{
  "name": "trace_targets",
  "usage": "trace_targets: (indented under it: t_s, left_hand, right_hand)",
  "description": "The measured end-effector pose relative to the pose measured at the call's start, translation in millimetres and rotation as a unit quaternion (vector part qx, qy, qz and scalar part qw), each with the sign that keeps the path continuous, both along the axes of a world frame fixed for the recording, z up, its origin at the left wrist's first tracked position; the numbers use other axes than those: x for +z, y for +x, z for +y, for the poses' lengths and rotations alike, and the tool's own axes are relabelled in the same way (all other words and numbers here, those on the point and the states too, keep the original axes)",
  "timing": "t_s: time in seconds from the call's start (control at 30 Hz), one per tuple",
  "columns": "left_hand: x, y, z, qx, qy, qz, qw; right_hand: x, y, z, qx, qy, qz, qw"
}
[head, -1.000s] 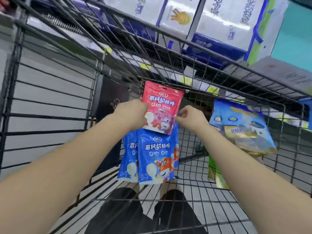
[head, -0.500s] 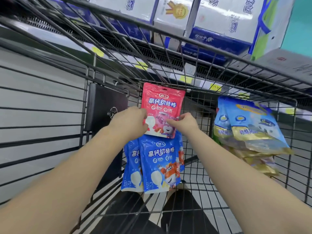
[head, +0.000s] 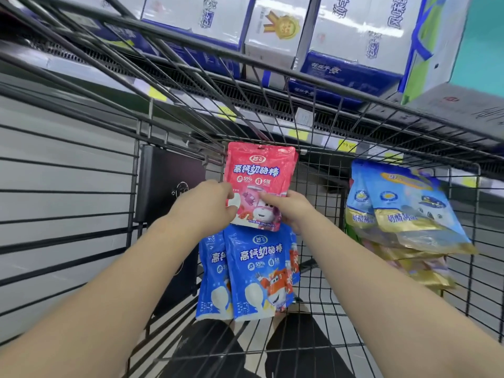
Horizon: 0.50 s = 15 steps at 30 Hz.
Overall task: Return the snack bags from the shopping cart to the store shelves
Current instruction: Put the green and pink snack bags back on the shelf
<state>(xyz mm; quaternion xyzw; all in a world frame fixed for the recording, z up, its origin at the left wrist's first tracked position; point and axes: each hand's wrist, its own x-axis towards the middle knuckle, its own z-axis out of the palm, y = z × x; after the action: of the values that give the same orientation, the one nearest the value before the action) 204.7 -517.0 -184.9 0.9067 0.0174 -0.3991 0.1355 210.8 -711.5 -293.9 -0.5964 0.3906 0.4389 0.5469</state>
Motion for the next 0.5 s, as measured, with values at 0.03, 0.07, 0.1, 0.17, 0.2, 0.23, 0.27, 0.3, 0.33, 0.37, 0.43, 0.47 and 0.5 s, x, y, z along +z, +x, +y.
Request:
trace_targets:
  t_s: [0.03,0.07,0.1,0.17,0.2,0.23,0.27,0.3,0.33,0.37,0.43,0.47,0.5]
  left_hand:
    - [0.4,-0.5,-1.0,0.001,0.0,-0.002,1.0]
    - [0.8,-0.8,-2.0,0.0,0.002,-0.003,1.0]
    - [0.8,-1.2,-2.7,0.001,0.002,-0.003,1.0]
    - [1.0,-1.3,-3.2,0.002,0.0,0.001,1.0]
    - [0.8,-1.2,-3.4,0.001,0.0,0.003,1.0]
    - [0.9,-0.8,-3.8,0.001,-0.001,0.003,1.0]
    - [0.7,0.1,-4.3,0.0,0.001,0.005,1.0]
    - [0.1,0.9,-4.8,0.0,0.002,0.006,1.0]
    - [-0.2,1.7,-5.7,-0.001,0.006,0.013,1.0]
    - [-1.1,2.2,-6.6,0.0,0.007,0.019,1.0]
    - [-4.2,2.5,-9.0,0.002,0.005,0.031,1.0]
    - [-5.6,2.7,-10.0,0.003,0.004,0.038,0.999]
    - [-7.0,3.3,-10.4,0.003,0.004,0.042,0.999]
  right_hand:
    - [1.5,0.1,0.0,0.007,0.001,-0.006,1.0]
    - [2.5,-0.2,-0.1,0.011,0.004,-0.01,1.0]
    - [3.9,-0.1,-1.0,0.012,0.008,-0.013,1.0]
    - [6.8,0.2,-3.9,0.016,0.011,-0.017,1.0]
    - [8.2,0.5,-6.0,0.023,0.011,-0.021,0.999]
    - [10.2,1.6,-9.2,0.034,0.011,-0.027,0.999]
    - [11.7,2.5,-13.1,0.044,0.013,-0.035,0.998]
    - [14.6,3.4,-17.8,0.054,0.014,-0.043,0.998]
    - [17.4,3.7,-23.3,0.063,0.012,-0.051,0.997]
    - [23.1,4.4,-29.3,0.075,0.006,-0.062,0.995]
    - [34.8,4.2,-44.7,0.101,-0.009,-0.086,0.991]
    - [41.3,3.5,-52.6,0.111,-0.016,-0.099,0.989]
    - [47.0,2.0,-60.5,0.119,-0.025,-0.109,0.987]
